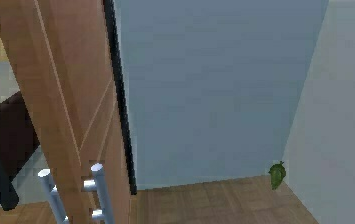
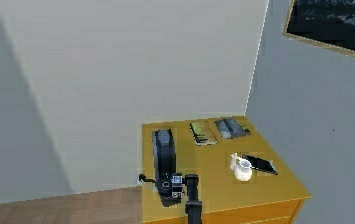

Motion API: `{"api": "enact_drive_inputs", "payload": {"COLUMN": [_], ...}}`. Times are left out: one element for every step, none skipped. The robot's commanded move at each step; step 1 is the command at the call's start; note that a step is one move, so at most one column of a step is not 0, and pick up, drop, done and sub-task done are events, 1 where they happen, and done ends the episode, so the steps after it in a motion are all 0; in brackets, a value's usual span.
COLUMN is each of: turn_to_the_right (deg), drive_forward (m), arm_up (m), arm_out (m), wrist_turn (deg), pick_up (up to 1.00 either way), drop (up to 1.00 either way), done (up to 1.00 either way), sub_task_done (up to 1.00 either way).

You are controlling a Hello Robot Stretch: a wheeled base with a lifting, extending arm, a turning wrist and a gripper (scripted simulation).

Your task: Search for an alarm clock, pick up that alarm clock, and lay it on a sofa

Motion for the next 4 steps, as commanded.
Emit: {"api": "enact_drive_inputs", "payload": {"turn_to_the_right": [0.0,0.0,0.0,0.0], "drive_forward": [0.00,0.00,0.00,0.00], "arm_up": [0.10,0.28,0.00,0.00], "arm_out": [0.00,0.00,0.00,0.00], "wrist_turn": [0.0,0.0,-45.0,-45.0], "pick_up": [0.00,0.00,0.00,0.00], "drop": [0.00,0.00,0.00,0.00], "done": [0.00,0.00,0.00,0.00], "sub_task_done": [0.00,0.00,0.00,0.00]}}
